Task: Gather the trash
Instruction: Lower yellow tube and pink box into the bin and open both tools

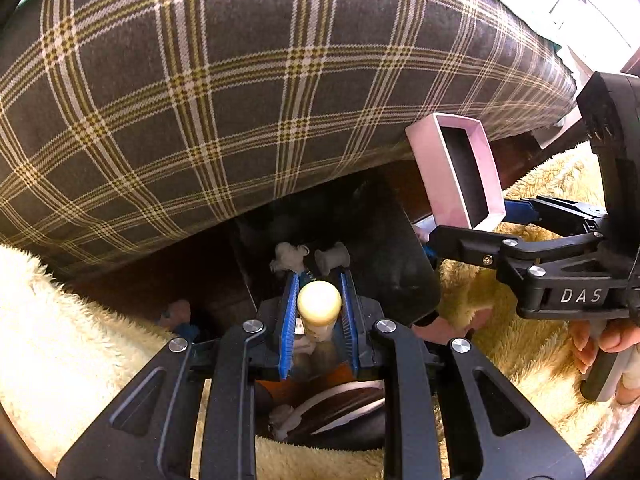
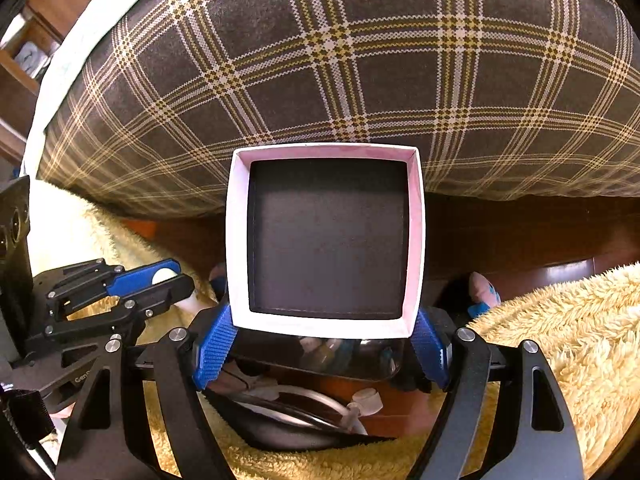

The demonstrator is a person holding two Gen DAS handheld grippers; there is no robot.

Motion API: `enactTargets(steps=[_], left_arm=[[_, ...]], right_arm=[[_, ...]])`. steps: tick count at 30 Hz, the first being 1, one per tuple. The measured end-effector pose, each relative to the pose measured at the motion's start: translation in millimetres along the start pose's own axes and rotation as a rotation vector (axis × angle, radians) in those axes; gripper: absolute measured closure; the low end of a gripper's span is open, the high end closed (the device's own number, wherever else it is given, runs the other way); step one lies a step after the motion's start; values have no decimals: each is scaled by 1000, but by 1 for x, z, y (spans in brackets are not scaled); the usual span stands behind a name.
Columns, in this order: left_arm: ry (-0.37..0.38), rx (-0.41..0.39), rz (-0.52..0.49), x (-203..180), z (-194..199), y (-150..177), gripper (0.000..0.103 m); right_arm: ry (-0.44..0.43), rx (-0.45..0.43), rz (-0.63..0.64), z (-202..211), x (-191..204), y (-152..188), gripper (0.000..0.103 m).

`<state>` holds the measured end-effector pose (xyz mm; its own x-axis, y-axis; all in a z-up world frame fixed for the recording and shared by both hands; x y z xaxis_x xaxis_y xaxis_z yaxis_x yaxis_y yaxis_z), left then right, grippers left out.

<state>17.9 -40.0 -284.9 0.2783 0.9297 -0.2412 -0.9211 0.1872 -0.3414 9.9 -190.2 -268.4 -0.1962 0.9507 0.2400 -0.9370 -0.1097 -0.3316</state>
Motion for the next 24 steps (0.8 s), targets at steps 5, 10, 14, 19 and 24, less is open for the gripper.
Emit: enactTargets(steps=[5,10,14,19,24], left_arm=[[1,0,6,4,-4,13,61],[-2,-7,15,9,2,16,56],[-3,-20,17,14,16,14,50],[7,-74,-2,14,45,3,42],[-3,-212,-39,13,98,-24,29]], right_arm=[[10,-15,-6,6,-6,-2,19],[13,-38,-21,17,-10,-6,16],[3,-71,-42,32,-13,-12,16],[10,-199,4,81,-8,-29,16],[94,-438,71,160,-5,-63,16]])
Point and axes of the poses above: each gripper's, at about its wrist camera, not at the fingertips, and z roughly against the way its jaws point, x to its left, y to its underside, the point moved 1 cm from there along -z, roughly the way its jaws point, and after that the axes turned 6 degrees about z, right-handed, at the moved point
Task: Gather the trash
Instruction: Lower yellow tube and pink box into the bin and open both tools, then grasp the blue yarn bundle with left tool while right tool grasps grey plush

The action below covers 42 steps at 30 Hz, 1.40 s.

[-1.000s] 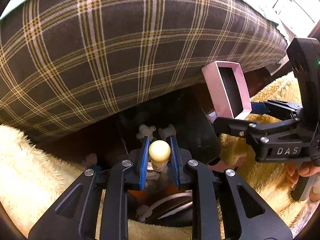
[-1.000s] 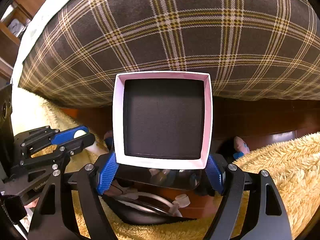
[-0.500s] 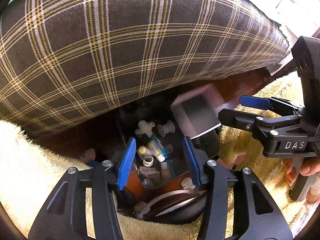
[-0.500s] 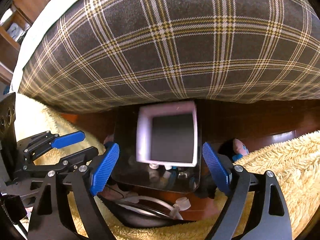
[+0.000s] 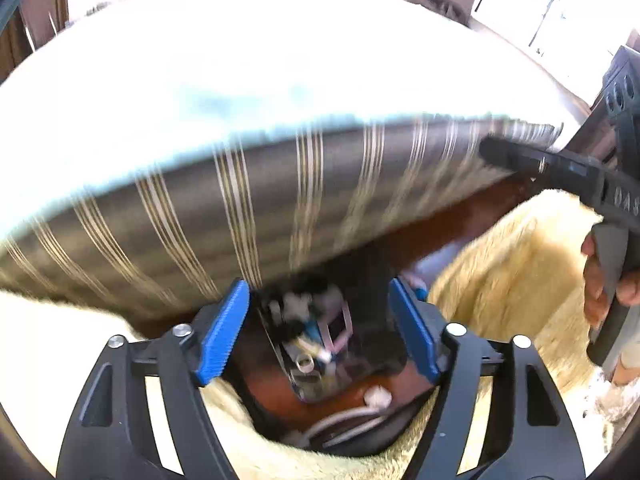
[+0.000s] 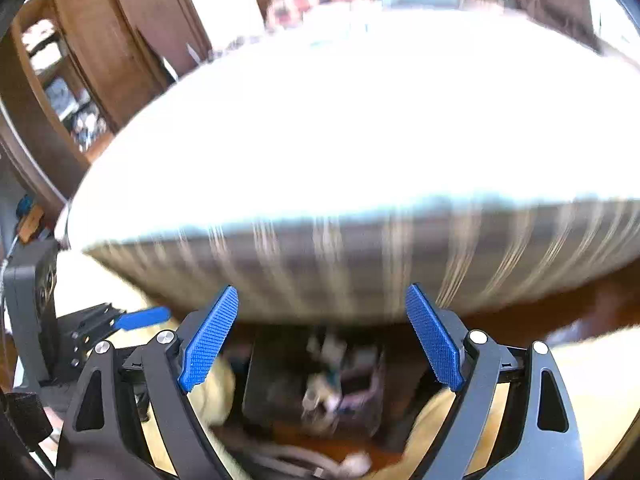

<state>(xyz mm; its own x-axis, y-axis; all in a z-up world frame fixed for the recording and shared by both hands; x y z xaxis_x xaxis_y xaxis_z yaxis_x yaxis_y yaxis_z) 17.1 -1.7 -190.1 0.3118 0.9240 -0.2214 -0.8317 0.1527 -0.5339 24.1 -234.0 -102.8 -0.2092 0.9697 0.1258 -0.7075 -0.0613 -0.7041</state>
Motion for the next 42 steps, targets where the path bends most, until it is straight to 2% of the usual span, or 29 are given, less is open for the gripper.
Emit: enactTargets(steps=[2,5,8,11,14,18,26,30,33,36,42], left_arm=[[-10,-54,-12,2,15,-17,22],[-37,-117,-29,5,32,-47,14],[-55,-174,-44,5,45,-77,10],[-82,-205,-55,1,49,-106,10],[-106,-215,-58,0,44,-134,10],[-142,-218,-61,4,28,-166,10],[-148,-218,24,24,-7,-222,10],[-137,-208,29,22,-26,-241,10],[-135,-198,19,21,-39,-252,10],[-137,-188,17,22,-51,-264,10],[-144,-165,20,28,-74,-283,12]], right_arm=[[56,-75,37,13,-3,-25,15],[73,-125,62,20,-4,-55,15],[89,-149,93,17,-6,-82,15],[79,-146,96,6,-13,-109,15],[77,-138,93,-8,-19,-128,15],[117,-133,109,-28,-23,-149,15],[86,-90,49,-82,-44,-193,15],[67,-62,17,-114,-51,-211,15],[93,-49,38,-136,-55,-221,15],[122,-20,68,-156,-60,-226,20],[99,42,63,-189,-69,-228,43]])
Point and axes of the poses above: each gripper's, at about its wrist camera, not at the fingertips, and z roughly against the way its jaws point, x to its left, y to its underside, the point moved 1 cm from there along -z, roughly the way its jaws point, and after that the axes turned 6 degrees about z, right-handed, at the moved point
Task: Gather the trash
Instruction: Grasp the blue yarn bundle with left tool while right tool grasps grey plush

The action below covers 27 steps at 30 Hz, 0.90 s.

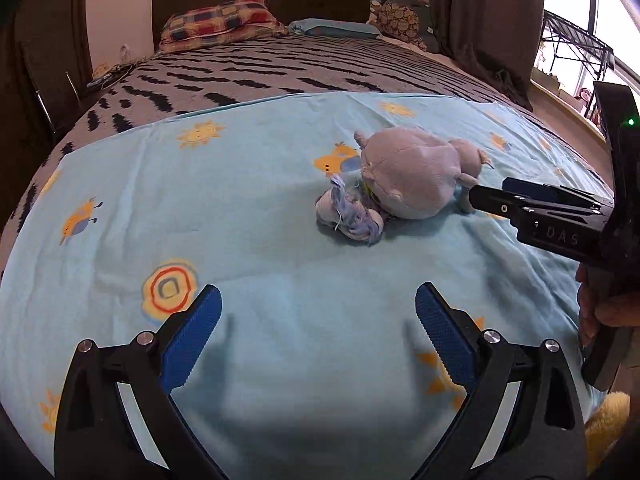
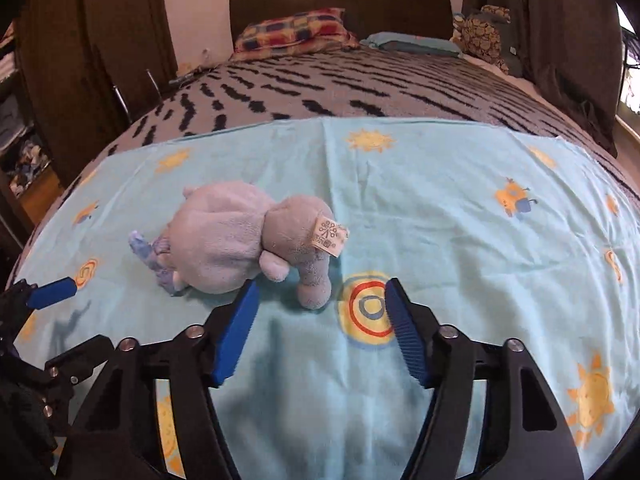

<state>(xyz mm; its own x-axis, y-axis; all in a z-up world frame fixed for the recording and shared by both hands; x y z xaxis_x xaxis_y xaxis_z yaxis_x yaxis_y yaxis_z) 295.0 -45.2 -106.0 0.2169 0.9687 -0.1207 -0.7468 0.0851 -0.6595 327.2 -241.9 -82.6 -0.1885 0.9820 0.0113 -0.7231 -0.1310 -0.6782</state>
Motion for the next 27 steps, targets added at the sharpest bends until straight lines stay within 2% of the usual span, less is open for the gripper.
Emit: enactTargets(steps=[3,6,7,9,10,11,15,18,22,25,27], left_arm=[[3,12,-3,0,-10,-4,13],[9,25,-3,0,-19,-6,13],[11,27,-3,-1,-21,-7,13],[21,29,-3,-2,-24,-10,14],[24,27,-2,-3,-26,-13,14],[25,24,-3,-4,-27,-15,14],[31,22,-13,-11,-34,-24,18],[29,28,-16,-14,-42,-30,22],[36,32,-10,-15,-52,-38,25],[53,34,-23,-18,-57,-44,36],[62,38,-41,-23,-60,-46,58]], right_arm=[[-21,8,9,-10,2,-5,50],[-44,21,14,-20,4,-9,61],[-54,28,14,-23,5,-10,68],[-59,33,13,-27,5,-11,73],[-62,31,10,-28,4,-11,80],[-71,29,6,-28,3,-12,83],[-43,-8,-9,-18,-3,-12,85],[37,-47,-22,-7,-17,-14,85],[61,-33,-36,-2,-35,-9,85],[56,-18,-34,-3,-40,-5,85],[59,-17,-26,-2,-40,-4,85]])
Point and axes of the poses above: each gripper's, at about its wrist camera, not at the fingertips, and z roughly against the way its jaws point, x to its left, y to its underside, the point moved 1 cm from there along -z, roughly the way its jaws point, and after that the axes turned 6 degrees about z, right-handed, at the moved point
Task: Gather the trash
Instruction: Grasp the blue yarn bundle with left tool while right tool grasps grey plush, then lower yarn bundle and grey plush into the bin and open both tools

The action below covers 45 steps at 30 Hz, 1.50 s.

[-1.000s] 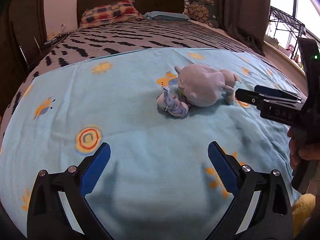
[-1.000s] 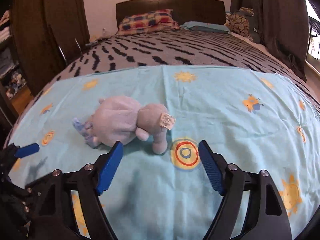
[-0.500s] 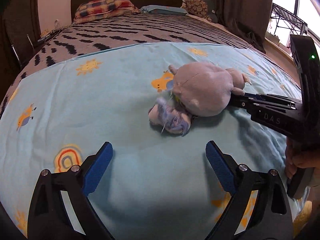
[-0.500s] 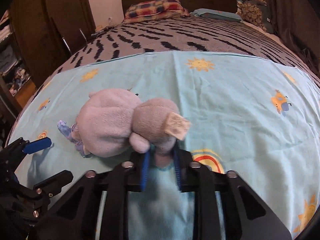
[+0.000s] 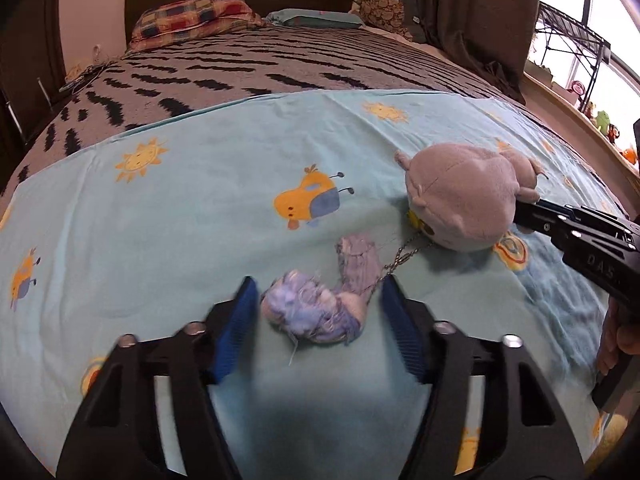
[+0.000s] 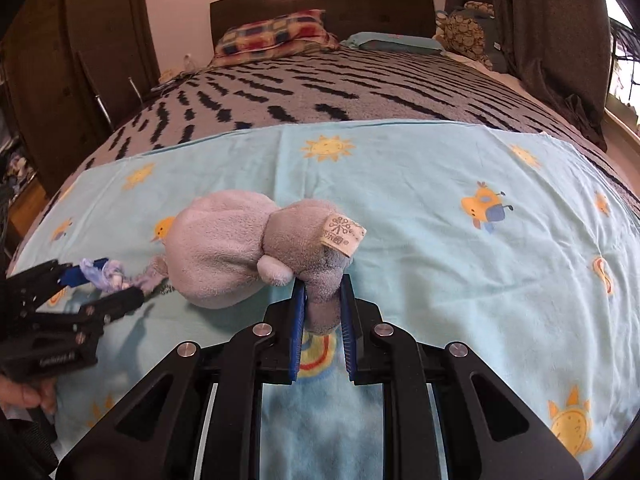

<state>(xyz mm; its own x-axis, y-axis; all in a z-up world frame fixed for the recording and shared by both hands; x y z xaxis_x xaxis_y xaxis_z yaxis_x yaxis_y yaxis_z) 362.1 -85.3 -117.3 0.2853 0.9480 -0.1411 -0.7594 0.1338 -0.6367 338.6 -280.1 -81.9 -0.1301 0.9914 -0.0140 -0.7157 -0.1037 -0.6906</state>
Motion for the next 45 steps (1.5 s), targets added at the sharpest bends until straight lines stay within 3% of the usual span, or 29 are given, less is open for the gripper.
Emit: enactTargets(steps=[6,12,22,34,40,45], left_arm=[[8,-6,-26,-6,5,3,64],[-45,-59,-37,-8,37,8,67],[-47,-155,-55,-25,127,35,67],[-75,-253,-106,-49,224,126,66],[-6,-250,-85,-58,251,185,66],[23,-193,-91,-64,250,240,66]], right_arm=[[6,-19,14,8,3,4,85],[8,-78,18,37,10,8,85],[4,-238,61,144,29,27,86],[-44,-343,112,257,45,110,85],[-88,-325,113,283,56,167,85],[-100,-267,112,285,64,207,85]])
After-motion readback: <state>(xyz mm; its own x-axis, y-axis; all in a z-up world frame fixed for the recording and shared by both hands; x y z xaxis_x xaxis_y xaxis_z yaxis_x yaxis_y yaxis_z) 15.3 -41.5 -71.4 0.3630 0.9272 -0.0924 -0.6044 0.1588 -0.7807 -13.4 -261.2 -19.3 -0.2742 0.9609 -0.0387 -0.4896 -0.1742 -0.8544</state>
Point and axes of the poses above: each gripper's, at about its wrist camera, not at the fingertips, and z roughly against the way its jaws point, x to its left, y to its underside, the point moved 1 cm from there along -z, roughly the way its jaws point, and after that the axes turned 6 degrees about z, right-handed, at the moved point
